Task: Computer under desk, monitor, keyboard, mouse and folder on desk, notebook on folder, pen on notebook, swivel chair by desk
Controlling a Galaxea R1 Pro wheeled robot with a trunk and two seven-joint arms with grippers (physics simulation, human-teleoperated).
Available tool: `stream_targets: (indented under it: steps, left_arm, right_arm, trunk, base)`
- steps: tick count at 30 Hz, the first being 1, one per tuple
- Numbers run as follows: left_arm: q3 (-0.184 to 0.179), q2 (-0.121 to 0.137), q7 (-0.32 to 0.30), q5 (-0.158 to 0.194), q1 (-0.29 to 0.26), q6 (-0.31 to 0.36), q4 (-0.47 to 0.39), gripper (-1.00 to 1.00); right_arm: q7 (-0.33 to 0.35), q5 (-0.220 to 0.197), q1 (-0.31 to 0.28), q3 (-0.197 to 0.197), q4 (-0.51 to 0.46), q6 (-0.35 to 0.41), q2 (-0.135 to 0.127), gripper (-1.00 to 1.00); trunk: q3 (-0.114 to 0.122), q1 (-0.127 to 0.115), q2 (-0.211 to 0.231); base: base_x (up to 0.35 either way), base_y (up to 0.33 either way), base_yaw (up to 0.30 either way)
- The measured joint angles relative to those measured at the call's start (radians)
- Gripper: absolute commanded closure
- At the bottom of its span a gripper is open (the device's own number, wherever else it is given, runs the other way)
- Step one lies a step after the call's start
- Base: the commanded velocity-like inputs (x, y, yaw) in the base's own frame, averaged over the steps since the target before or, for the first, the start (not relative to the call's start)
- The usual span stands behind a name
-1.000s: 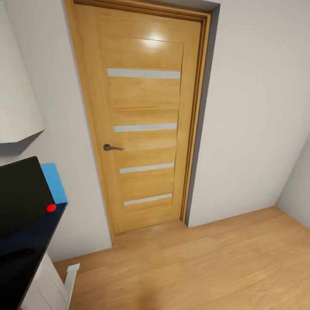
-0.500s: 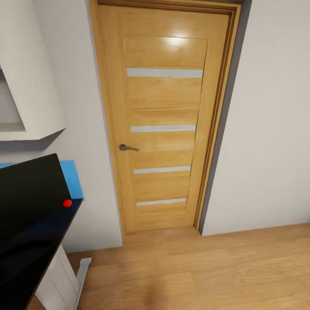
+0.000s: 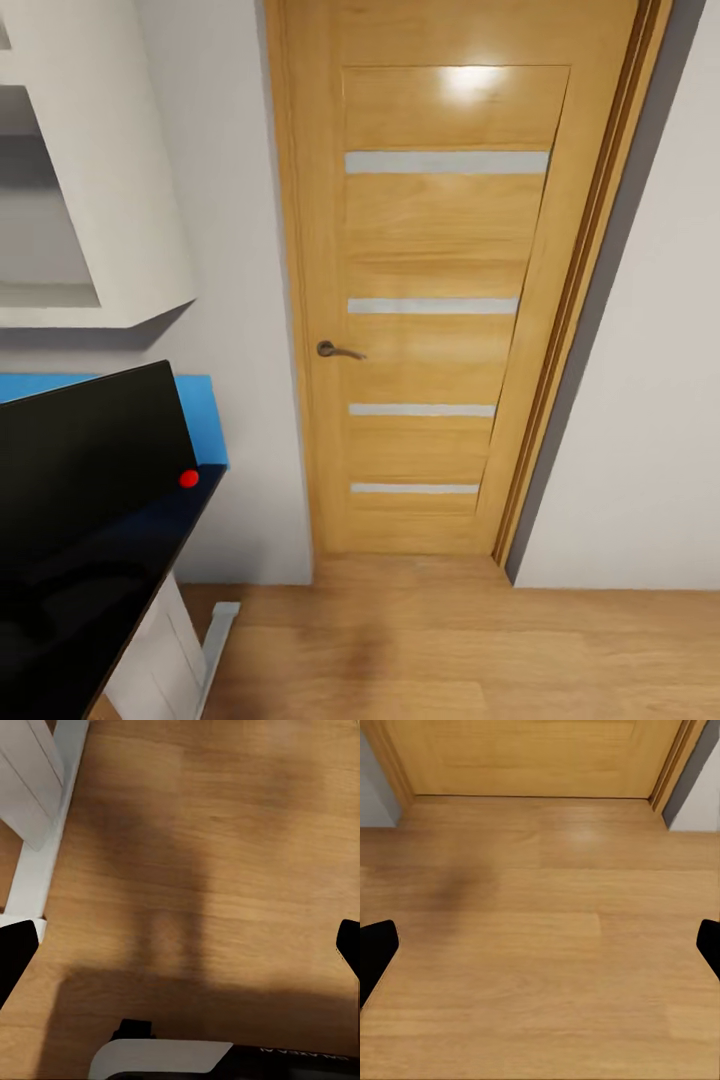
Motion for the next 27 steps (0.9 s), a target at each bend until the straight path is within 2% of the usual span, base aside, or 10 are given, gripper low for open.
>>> stream_targets:
  steps: [7,16,18,23,27]
  left_arm:
    - [0.000,0.001,0.000,0.000,0.000,0.000,0.000,-1.00]
    - [0.000,0.000,0.000,0.000,0.000,-0.001,0.000,-1.00]
    - [0.000,0.000,0.000,0.000,0.000,-0.001,0.000,-1.00]
    - [0.000,0.000,0.000,0.000,0.000,-0.002,0.000,-1.00]
    - [0.000,0.001,0.000,0.000,0.000,-0.002,0.000,-1.00]
  right_arm:
    - [0.000,0.003,0.000,0.002,0.001,0.001,0.004,-1.00]
    - [0.001,0.005,0.000,0.005,0.017,0.001,0.005,-1.00]
    - [0.001,0.013,0.000,0.009,0.022,0.001,0.005,-1.00]
    - [0.000,0.073,0.000,0.018,0.028,0.001,0.005,-1.00]
    - [0.000,0.095,0.000,0.019,0.029,0.001,0.005,-1.00]
  trunk:
    - [0.000,0.000,0.000]
    - [0.000,0.001,0.000]
    - [0.000,0.001,0.000]
    - [0.000,0.001,0.000]
    - [0.000,0.001,0.000]
  base:
    - [0.145,-0.276,0.286]
    - [-0.175,-0.266,0.286]
    - [-0.246,-0.225,0.288]
    - [-0.254,-0.210,0.289]
    - [-0.246,-0.156,0.290]
